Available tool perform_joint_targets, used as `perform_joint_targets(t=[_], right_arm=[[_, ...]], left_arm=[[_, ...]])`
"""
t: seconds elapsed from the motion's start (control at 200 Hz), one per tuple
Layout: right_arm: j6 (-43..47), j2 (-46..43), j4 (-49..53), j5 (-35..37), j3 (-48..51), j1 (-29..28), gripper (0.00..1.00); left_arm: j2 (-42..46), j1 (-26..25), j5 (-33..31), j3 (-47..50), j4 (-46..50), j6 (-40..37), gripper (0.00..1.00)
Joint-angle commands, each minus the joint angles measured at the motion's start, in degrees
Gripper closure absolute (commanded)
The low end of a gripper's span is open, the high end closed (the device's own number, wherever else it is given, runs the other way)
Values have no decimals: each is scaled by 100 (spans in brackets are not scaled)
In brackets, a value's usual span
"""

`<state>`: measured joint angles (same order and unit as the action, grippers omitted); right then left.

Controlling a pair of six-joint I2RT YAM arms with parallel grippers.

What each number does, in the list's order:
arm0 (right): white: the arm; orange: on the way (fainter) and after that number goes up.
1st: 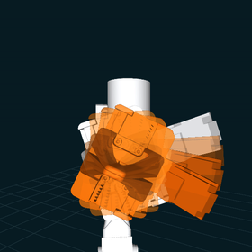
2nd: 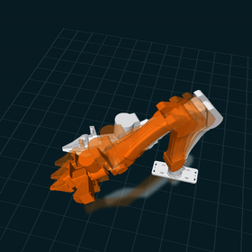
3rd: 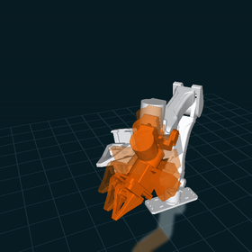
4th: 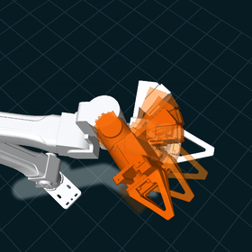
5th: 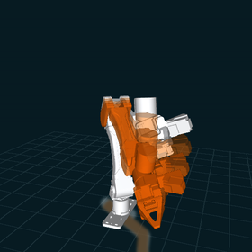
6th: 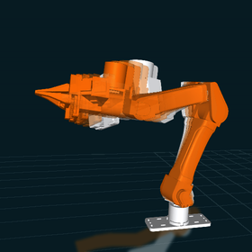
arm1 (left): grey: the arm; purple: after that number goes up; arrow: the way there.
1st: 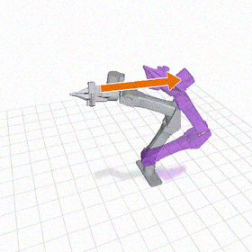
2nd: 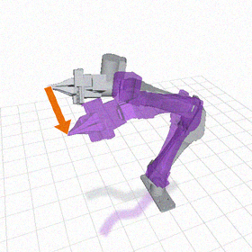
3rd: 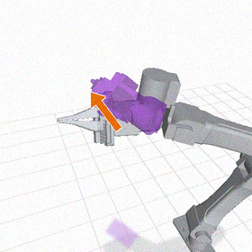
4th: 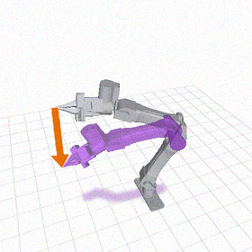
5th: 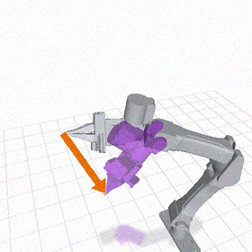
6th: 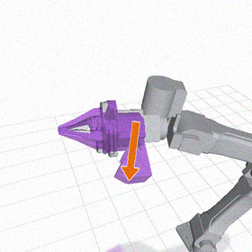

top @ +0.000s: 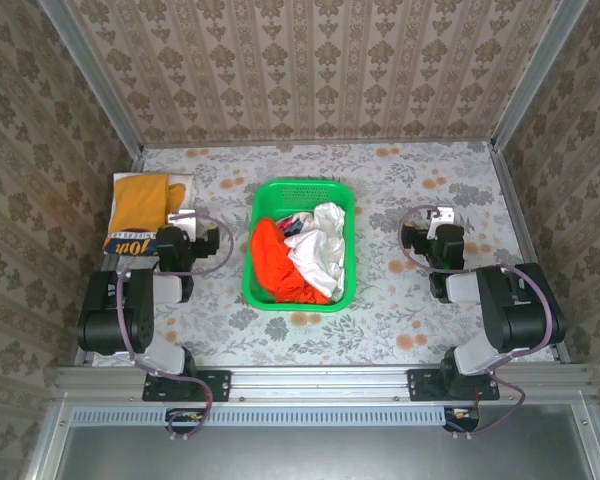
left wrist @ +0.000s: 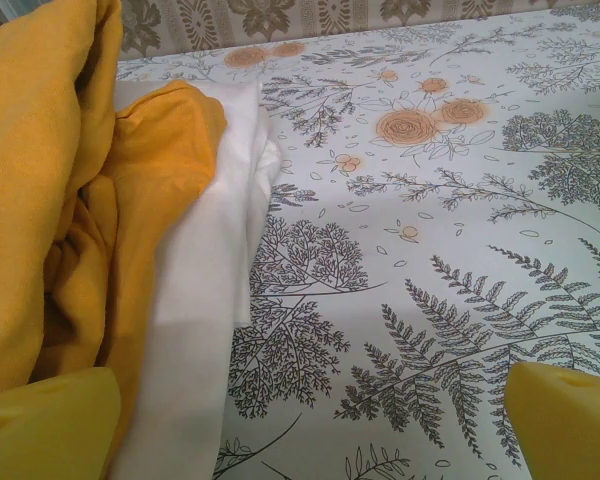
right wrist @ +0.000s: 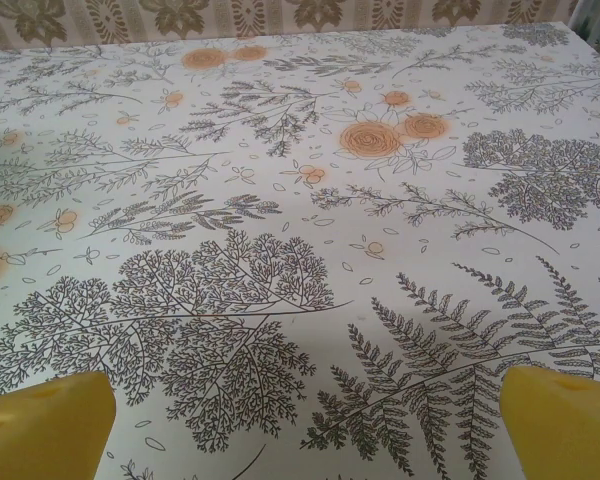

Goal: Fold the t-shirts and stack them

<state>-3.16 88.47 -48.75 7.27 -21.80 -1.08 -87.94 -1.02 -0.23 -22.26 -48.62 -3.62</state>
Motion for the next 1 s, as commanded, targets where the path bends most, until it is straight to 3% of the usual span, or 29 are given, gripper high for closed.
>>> perform_joint_targets(t=[0.0, 0.885, 0.995], right_arm=[[22, -61, -161, 54, -92, -36, 0], [85, -91, -62, -256, -137, 11, 0], [39, -551, 612, -144, -305, 7, 0]], left_arm=[[21, 32, 85, -122, 87, 45, 0], [16, 65, 117, -138, 116, 80, 0], [186, 5, 220, -224, 395, -41, 0]])
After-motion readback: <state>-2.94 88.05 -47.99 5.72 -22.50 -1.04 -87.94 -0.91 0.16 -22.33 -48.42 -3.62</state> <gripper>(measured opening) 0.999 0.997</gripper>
